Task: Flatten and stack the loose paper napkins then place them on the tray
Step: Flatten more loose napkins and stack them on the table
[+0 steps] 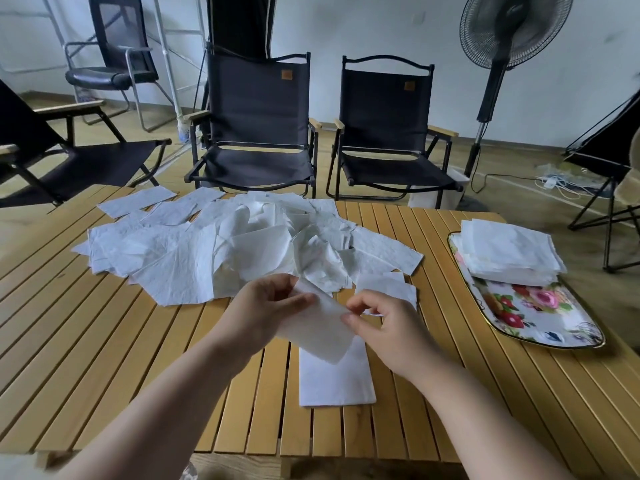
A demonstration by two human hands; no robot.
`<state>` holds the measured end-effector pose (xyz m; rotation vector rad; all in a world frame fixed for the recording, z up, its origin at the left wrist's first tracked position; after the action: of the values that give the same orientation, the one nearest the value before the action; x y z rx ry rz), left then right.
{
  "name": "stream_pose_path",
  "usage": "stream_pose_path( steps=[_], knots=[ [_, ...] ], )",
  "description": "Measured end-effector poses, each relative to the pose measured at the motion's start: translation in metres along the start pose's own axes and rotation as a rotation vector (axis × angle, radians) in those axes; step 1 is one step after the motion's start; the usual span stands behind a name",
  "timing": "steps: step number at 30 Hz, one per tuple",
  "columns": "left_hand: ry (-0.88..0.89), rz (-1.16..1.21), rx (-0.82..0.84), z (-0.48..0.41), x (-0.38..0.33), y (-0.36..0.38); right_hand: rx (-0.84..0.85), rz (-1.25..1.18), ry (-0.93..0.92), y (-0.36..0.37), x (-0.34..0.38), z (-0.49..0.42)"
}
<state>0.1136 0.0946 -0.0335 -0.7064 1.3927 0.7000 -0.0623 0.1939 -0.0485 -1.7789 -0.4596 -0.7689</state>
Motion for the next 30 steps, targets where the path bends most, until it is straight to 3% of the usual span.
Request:
stream_pose_path(
  steps=[2,5,10,14,17,20,22,25,30],
  knots=[
    [0.0,0.043,-0.064,-0.002,0.004,-0.003,-0.014,-0.031,-0.031,-0.005,0.004,-0.001],
    [0.057,-0.137,-0.103,-0.008,0.006,-0.006,0.03,-0.089,-0.068,-0.01,0.01,-0.001],
    [0.002,-0.084,0.169,-0.016,0.008,0.004,0.115,-0.366,0.019,-0.015,0.007,-0.003],
    [-0.107,-0.207,0.252,-0.018,0.021,0.0,0.157,-0.465,0.287,-0.013,-0.015,-0.005],
    [-0.236,-0.425,0.27,-0.016,0.037,0.0,0.292,-0.256,0.447,-0.004,-0.032,-0.001],
    [-0.292,-0.649,0.258,-0.017,0.05,0.004,0.381,0.048,0.486,0.009,-0.04,0.001],
    [-0.276,-0.808,0.21,-0.019,0.053,0.003,0.288,0.196,0.487,0.011,-0.047,-0.006],
    [-0.216,-0.894,0.075,-0.021,0.045,-0.004,-0.005,0.321,0.474,-0.011,-0.061,-0.018],
    [-0.107,-0.922,0.02,-0.01,0.03,-0.009,-0.061,0.428,0.587,-0.024,-0.098,-0.014]
  ],
)
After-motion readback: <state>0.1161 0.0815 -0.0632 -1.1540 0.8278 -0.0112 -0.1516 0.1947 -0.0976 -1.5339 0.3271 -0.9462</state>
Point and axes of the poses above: each hand's wrist, its own z-axis away from the middle knuckle, its own y-axis out of the palm, x = y × z, the point moved 4 cm from there along -z, towards the middle knuckle, and after that the axes turned 5 degrees about z, right-handed, at the moved point
